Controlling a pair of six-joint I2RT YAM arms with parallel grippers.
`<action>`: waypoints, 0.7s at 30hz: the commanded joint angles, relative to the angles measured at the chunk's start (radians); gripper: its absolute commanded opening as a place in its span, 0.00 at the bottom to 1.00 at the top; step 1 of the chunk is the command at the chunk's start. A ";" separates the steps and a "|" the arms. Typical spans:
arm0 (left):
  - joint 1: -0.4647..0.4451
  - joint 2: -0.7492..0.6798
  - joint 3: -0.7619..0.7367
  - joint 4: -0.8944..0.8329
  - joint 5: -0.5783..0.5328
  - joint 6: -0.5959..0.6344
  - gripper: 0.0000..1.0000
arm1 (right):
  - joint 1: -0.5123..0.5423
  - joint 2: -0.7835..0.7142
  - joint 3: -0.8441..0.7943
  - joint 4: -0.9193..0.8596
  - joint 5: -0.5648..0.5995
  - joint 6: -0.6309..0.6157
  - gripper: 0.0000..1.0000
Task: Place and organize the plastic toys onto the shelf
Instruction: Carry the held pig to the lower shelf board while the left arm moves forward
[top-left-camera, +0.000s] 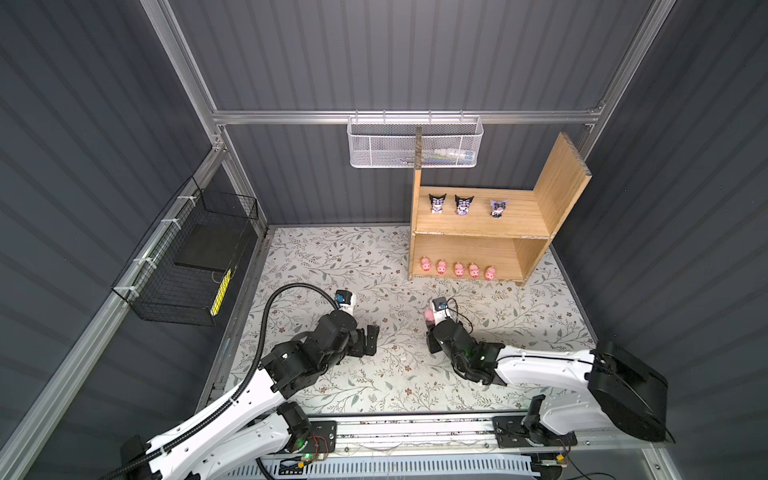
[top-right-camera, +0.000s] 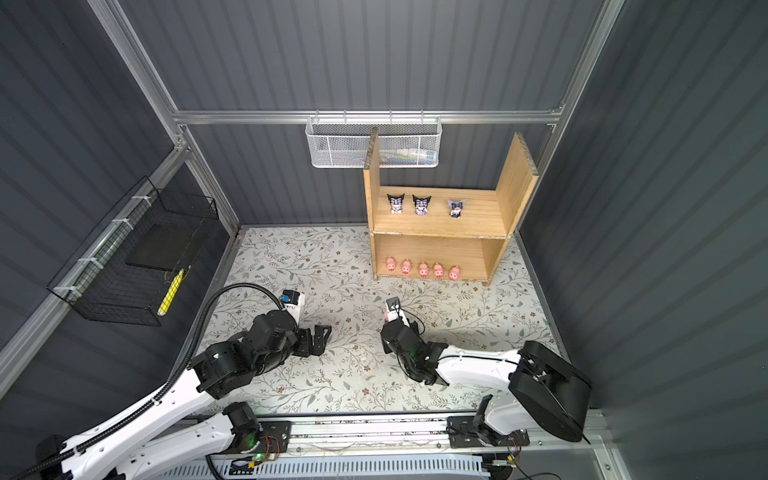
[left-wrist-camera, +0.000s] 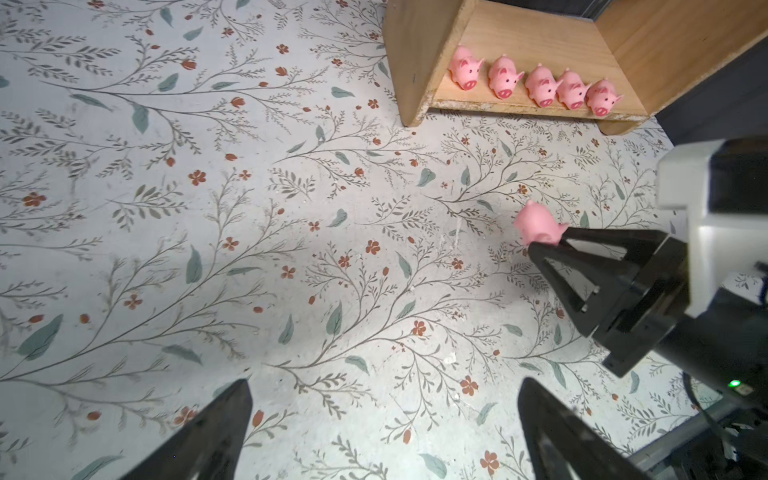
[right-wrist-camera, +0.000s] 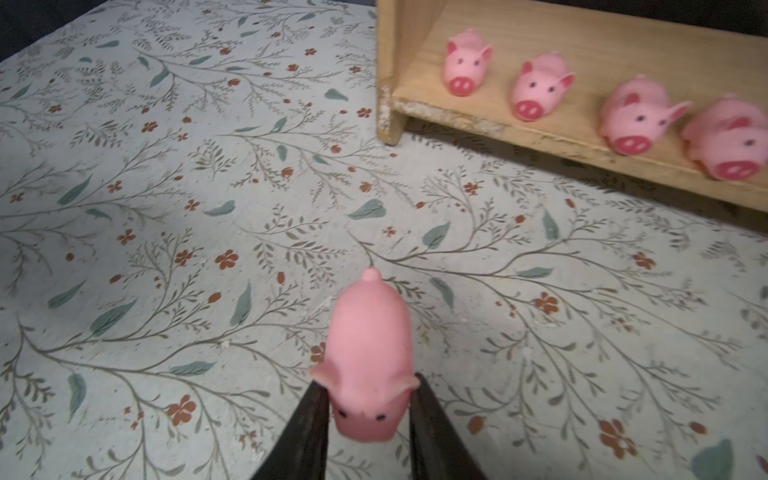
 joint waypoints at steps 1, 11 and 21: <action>0.003 0.054 -0.008 0.124 0.067 0.050 1.00 | -0.080 -0.095 -0.037 -0.089 0.022 -0.030 0.24; 0.003 0.260 0.068 0.257 0.146 0.134 1.00 | -0.418 -0.309 -0.061 -0.174 -0.087 -0.068 0.25; 0.003 0.363 0.113 0.341 0.165 0.202 1.00 | -0.617 -0.144 0.048 -0.139 -0.219 -0.046 0.24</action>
